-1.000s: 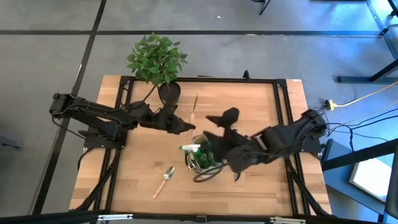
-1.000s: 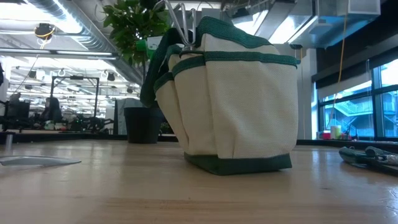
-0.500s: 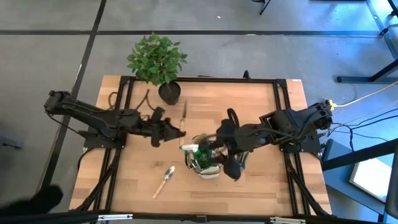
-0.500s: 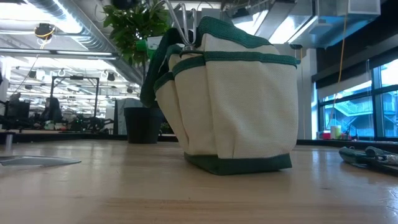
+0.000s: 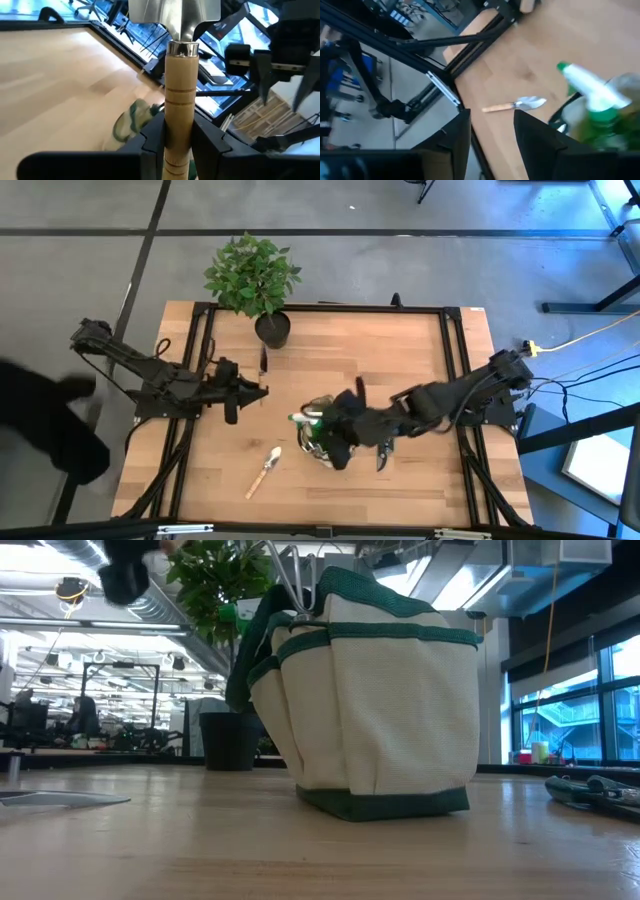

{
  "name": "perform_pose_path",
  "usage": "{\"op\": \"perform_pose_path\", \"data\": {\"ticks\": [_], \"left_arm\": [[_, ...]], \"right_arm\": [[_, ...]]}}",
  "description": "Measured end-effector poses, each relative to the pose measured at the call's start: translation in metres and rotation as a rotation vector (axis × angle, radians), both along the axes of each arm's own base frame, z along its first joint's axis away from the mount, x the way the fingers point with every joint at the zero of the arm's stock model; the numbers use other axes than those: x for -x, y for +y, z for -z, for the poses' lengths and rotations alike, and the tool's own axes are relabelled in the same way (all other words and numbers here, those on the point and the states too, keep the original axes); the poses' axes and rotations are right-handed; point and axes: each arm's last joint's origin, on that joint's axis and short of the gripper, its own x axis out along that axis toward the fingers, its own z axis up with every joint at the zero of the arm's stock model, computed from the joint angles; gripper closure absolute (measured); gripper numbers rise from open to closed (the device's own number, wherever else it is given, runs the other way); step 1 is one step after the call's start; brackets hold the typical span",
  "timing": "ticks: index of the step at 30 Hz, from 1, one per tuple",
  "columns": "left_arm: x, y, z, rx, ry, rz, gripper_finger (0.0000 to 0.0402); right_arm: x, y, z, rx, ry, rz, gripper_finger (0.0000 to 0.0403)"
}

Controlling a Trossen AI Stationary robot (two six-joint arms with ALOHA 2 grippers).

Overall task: Pick & Place Garden tools in Gardening bag
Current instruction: Put the right brown trowel into the brown gardening bag

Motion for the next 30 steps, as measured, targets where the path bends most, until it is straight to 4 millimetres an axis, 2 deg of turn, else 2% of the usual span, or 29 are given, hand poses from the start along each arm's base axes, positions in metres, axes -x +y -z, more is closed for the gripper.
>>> {"op": "perform_pose_path", "data": {"ticks": [2, 7, 13, 18, 23, 27, 30], "left_arm": [[0.001, 0.0, 0.015, 0.009, -0.019, -0.003, 0.0339], [0.001, 0.004, 0.041, 0.019, -0.02, -0.044, 0.0339], [0.0, 0.003, 0.047, 0.031, -0.001, -0.017, 0.0339], [0.001, 0.001, 0.047, 0.03, 0.001, -0.017, 0.0339], [0.0, 0.001, 0.048, 0.026, 0.004, -0.03, 0.0339], [0.001, 0.0, 0.048, 0.027, 0.003, -0.023, 0.0339], [0.001, -0.001, 0.047, 0.031, -0.002, -0.023, 0.0339]], "right_arm": [[-0.002, 0.003, 0.007, -0.047, -0.018, 0.018, 0.0256], [-0.003, 0.008, 0.005, -0.122, -0.057, 0.038, 0.0259], [0.001, 0.013, 0.006, -0.248, -0.011, 0.042, 0.0259], [-0.006, 0.02, -0.005, -0.285, -0.153, 0.001, 0.0258], [-0.009, 0.019, -0.011, -0.172, -0.239, -0.067, 0.0258], [-0.008, 0.011, -0.001, -0.058, -0.15, -0.068, 0.0258], [-0.009, -0.004, 0.009, 0.049, -0.057, 0.003, 0.0258]]}}
